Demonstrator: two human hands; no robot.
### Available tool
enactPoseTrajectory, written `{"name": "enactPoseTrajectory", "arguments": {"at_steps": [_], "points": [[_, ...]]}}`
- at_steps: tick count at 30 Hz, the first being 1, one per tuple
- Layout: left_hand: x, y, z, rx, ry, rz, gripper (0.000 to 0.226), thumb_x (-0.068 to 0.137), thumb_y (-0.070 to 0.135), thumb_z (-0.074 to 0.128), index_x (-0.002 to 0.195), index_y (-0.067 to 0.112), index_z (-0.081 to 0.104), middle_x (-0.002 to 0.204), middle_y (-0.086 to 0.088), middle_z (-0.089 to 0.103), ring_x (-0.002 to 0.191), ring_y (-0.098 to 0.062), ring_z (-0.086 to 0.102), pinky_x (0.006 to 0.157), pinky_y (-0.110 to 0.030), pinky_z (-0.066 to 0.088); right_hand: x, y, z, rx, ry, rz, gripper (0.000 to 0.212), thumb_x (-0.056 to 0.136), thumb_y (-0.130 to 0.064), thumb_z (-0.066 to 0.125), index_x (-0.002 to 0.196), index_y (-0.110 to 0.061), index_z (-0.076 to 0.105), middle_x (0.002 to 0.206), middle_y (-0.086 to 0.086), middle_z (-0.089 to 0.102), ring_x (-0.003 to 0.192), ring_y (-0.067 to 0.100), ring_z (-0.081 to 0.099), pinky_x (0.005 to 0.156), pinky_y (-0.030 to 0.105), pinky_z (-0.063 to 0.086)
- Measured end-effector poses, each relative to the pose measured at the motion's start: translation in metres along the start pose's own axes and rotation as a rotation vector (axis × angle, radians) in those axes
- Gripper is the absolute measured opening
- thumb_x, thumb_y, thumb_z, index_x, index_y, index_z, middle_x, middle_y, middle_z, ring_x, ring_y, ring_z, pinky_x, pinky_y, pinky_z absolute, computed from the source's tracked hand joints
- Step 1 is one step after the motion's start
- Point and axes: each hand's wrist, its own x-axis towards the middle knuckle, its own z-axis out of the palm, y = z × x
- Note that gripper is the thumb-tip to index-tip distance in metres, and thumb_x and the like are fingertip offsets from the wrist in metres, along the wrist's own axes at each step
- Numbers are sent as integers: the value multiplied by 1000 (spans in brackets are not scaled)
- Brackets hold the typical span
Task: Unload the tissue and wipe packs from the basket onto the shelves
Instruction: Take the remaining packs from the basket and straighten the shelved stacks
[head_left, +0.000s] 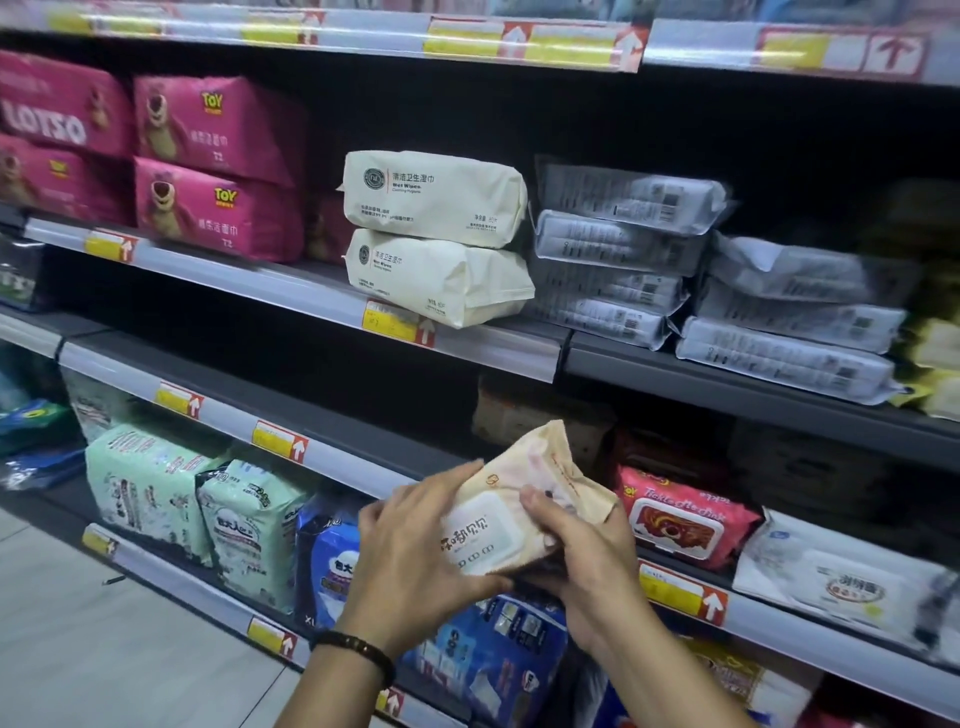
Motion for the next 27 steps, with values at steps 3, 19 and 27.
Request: {"name": "enactPoseTrajectory", "arguments": {"at_steps": [3,19,27], "points": [[4,3,2,-205,205,-215,113,51,90,71,151,51,36,156,18,34,140,-8,34,115,-45,27,1,0,-3,205,40,8,71,61,-19,91,127,-14,66,108,14,81,93,38,80,77,71,61],[50,-30,9,-1097,116,-415,54,79,28,82,127,18,61,127,-9,74,116,-37,72,98,-59,58,17,7,-22,-230,137,-332,55,82,-18,89,125,-36,62,102,-23,74,93,-15,68,74,14,57],[80,-45,39,-719,209,-337,39,97,27,75,134,36,67,135,4,53,119,-8,64,109,-32,51,40,26,-17,-726,265,-343,29,92,-36,79,118,-26,69,118,-4,41,100,14,55,90,11,44]]}}
